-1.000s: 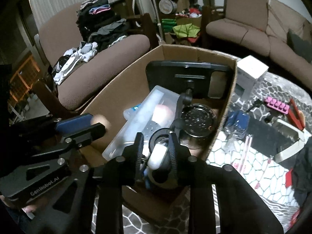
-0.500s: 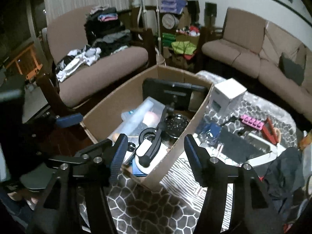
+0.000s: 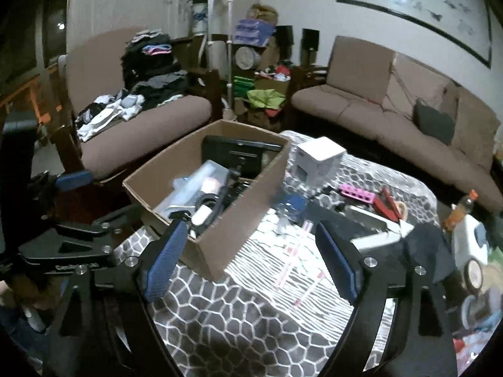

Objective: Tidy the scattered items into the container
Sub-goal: 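Withdraw both open tools from the box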

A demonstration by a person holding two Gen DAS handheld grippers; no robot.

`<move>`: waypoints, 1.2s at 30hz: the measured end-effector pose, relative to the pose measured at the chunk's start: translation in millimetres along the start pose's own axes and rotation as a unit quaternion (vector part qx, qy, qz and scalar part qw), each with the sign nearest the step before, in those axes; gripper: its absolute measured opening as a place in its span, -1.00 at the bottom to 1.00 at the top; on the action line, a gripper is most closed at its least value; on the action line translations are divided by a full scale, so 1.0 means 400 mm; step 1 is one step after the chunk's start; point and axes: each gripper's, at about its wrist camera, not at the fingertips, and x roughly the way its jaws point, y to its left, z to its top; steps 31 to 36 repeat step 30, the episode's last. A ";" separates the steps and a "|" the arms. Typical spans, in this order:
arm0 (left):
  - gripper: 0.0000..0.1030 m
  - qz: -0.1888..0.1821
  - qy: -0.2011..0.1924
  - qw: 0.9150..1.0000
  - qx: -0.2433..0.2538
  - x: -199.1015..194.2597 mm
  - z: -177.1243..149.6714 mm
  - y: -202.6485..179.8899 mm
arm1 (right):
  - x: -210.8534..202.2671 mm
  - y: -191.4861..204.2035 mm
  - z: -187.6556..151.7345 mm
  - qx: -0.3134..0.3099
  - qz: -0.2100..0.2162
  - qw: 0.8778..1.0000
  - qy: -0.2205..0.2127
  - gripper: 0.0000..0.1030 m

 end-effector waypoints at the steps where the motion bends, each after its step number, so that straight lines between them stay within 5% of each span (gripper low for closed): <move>1: 1.00 0.001 0.004 1.000 0.000 -0.002 -0.006 -0.004 | -0.007 -0.005 0.000 -0.002 0.000 1.000 0.002 0.59; 36: 1.00 0.023 -0.036 0.999 0.017 -0.072 -0.015 -0.037 | -0.030 -0.009 -0.016 -0.018 0.011 1.000 0.016 0.76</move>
